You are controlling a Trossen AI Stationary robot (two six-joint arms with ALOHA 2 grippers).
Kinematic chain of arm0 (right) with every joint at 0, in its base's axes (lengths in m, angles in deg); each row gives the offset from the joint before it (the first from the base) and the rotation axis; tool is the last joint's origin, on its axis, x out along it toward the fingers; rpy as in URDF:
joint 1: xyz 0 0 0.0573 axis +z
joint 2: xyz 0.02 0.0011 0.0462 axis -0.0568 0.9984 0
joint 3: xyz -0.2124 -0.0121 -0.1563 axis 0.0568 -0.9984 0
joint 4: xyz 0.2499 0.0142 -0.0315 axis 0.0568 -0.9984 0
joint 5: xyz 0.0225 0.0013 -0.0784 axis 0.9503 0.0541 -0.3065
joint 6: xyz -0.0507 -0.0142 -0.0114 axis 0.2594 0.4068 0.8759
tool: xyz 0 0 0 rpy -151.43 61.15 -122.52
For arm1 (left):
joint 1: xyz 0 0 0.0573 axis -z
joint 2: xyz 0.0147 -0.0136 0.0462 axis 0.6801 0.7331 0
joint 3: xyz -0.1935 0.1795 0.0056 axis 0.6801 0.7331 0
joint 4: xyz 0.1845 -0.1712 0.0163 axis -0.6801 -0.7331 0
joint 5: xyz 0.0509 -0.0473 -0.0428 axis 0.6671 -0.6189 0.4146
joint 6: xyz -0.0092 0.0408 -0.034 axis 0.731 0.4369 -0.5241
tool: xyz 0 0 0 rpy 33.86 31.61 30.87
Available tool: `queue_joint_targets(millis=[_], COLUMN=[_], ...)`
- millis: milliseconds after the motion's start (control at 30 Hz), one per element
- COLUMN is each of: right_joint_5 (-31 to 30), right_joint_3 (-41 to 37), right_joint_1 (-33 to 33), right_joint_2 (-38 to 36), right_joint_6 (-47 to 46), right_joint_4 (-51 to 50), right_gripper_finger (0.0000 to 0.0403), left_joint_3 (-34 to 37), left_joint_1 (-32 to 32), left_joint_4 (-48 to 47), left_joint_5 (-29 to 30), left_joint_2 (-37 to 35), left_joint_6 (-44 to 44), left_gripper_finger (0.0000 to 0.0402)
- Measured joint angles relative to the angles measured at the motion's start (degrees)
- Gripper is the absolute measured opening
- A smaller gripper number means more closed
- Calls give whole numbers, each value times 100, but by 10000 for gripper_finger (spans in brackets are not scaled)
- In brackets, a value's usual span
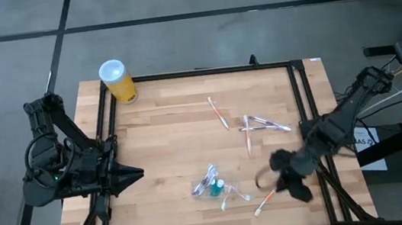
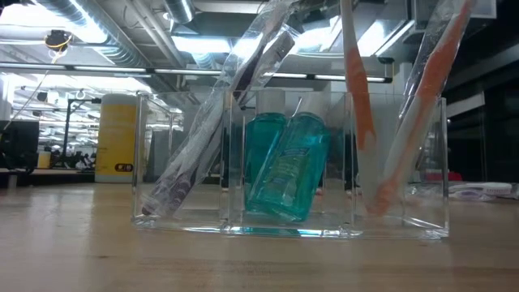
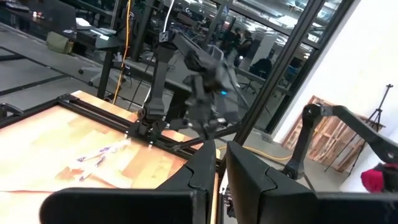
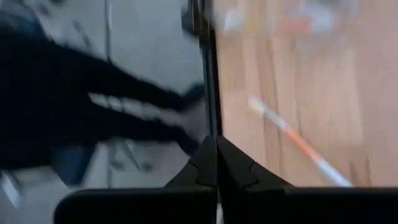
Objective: Pick & Place toothbrushing station
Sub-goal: Put the orange toothbrush into the right section of the transparent organizer
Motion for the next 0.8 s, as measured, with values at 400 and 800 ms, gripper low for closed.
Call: queue_joint_targets(millis=[400,800], right_joint_5=[-709,-883], right_joint_3=[-4,-813], right_joint_1=[726,720], right_joint_2=[1494,2383], right_joint_6=[2927,1926], right_joint_4=[-718,7], right_gripper_finger=[0,46], left_joint_3=[0,0], left_joint_1=[-312,-689], left_joint_4=[18,230], left_joint_5=[-37,-663], left_joint_2=[78,364], left_joint_6=[-448,-918], left_gripper_finger=[33,33])
